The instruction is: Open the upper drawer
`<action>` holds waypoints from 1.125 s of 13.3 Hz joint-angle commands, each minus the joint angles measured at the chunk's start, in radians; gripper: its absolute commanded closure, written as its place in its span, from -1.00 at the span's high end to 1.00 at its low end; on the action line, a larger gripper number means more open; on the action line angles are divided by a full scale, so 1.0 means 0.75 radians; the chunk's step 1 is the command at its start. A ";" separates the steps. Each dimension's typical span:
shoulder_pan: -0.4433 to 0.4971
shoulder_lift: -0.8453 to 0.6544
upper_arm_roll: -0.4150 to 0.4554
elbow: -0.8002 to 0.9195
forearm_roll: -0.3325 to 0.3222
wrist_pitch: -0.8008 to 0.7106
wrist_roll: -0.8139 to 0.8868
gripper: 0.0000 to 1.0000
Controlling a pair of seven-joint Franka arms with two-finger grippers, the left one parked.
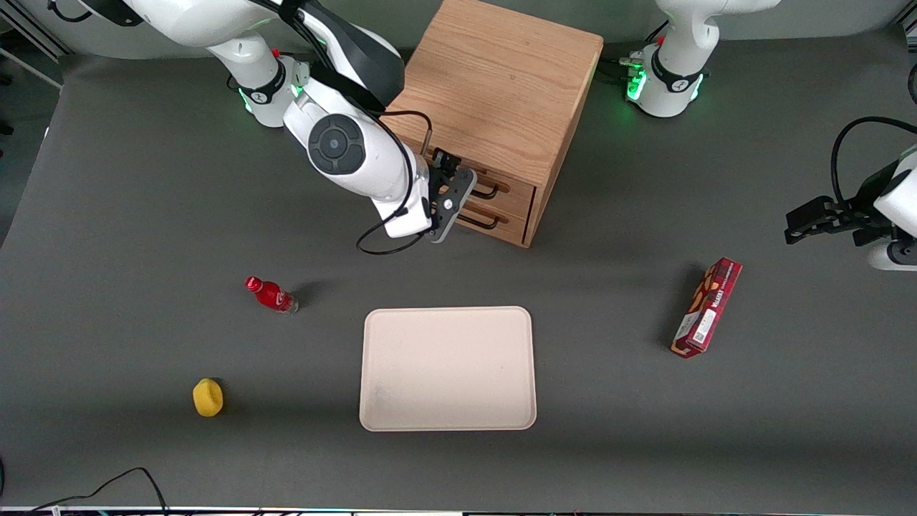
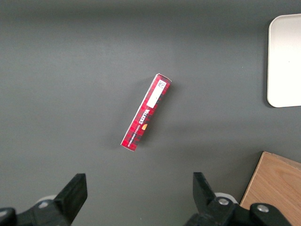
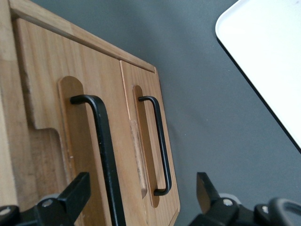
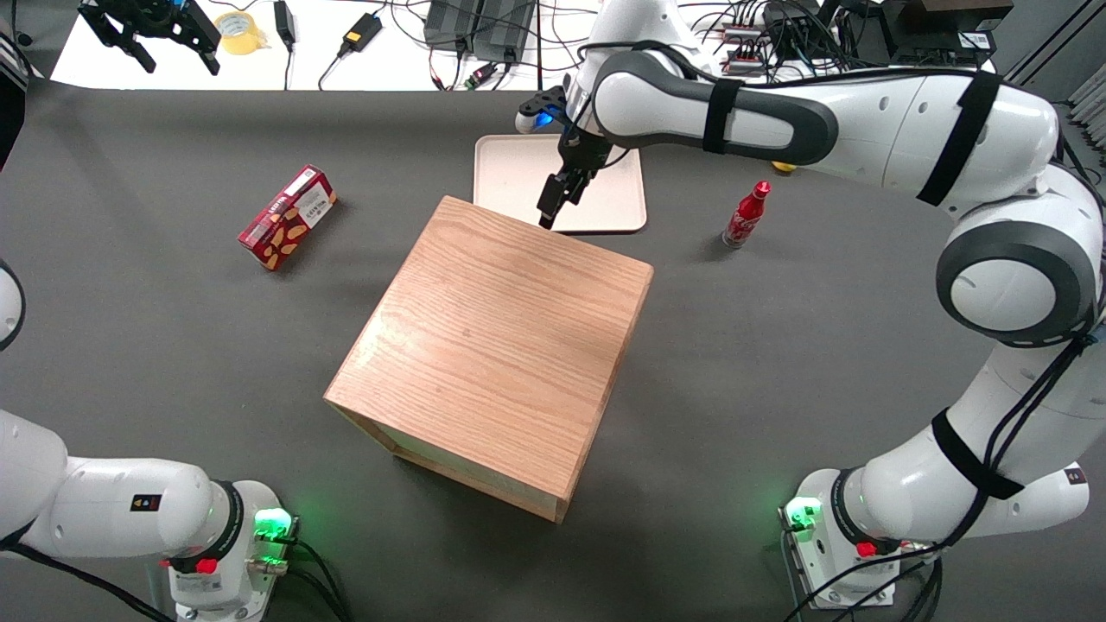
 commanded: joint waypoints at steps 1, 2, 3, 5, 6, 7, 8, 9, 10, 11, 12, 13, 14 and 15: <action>0.016 0.007 -0.005 -0.031 -0.020 0.036 0.002 1.00; 0.016 0.005 -0.005 -0.058 -0.022 0.056 0.002 1.00; 0.016 0.003 -0.005 -0.074 -0.022 0.062 0.002 1.00; 0.016 0.003 -0.005 -0.085 -0.024 0.064 0.002 1.00; 0.014 0.003 -0.005 -0.095 -0.026 0.071 0.000 1.00; 0.012 0.003 -0.005 -0.105 -0.026 0.085 -0.008 1.00; 0.010 0.003 -0.005 -0.113 -0.036 0.091 -0.012 1.00; 0.004 0.005 -0.007 -0.113 -0.063 0.093 -0.016 1.00; -0.005 0.007 -0.015 -0.109 -0.071 0.095 -0.026 1.00; -0.009 0.009 -0.019 -0.107 -0.069 0.109 -0.071 1.00; -0.011 0.009 -0.037 -0.103 -0.069 0.111 -0.080 1.00; -0.009 0.007 -0.054 -0.101 -0.065 0.112 -0.088 1.00; -0.011 0.007 -0.056 -0.097 -0.063 0.112 -0.098 1.00; -0.009 0.007 -0.064 -0.089 -0.059 0.112 -0.114 1.00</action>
